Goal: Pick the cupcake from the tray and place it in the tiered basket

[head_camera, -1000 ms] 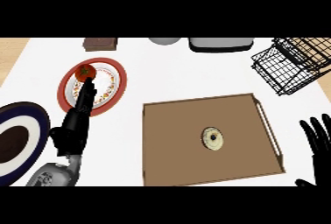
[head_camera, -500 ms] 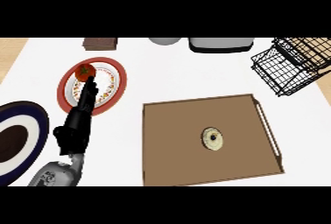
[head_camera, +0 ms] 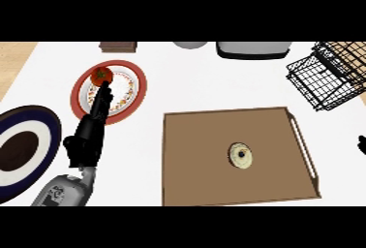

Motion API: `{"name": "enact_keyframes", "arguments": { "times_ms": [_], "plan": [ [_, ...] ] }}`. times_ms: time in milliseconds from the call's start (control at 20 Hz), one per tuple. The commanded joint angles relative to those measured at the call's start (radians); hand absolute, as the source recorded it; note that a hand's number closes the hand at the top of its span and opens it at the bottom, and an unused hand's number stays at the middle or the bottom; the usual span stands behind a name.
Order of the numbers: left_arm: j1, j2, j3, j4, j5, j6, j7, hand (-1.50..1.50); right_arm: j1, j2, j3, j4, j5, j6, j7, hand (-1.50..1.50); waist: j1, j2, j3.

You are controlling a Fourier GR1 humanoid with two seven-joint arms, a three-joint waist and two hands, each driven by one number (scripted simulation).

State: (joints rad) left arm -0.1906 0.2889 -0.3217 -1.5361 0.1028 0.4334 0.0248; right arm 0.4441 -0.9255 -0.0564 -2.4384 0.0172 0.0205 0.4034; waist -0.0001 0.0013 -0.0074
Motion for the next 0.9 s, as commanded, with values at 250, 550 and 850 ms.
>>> {"name": "enact_keyframes", "arguments": {
  "times_ms": [250, 550, 850],
  "plan": [
    [0.004, -0.016, 0.001, 0.008, -0.008, -0.039, -0.036, 0.00, -0.334, -0.044, 0.312, -0.144, 0.111, -0.027, 0.545, -1.50, 0.042, 0.005, 0.003],
    [-0.064, -0.047, 0.016, 0.054, -0.024, -0.042, 0.004, 0.00, -0.645, 0.009, 0.486, -0.025, 0.056, 0.053, 0.791, -1.50, 0.033, 0.005, 0.003],
    [-0.003, -0.069, 0.017, 0.030, -0.048, -0.026, -0.013, 0.00, -0.699, 0.128, 0.620, 0.067, 0.134, 0.073, 0.860, -1.50, 0.012, -0.001, 0.005]
  ]
}}
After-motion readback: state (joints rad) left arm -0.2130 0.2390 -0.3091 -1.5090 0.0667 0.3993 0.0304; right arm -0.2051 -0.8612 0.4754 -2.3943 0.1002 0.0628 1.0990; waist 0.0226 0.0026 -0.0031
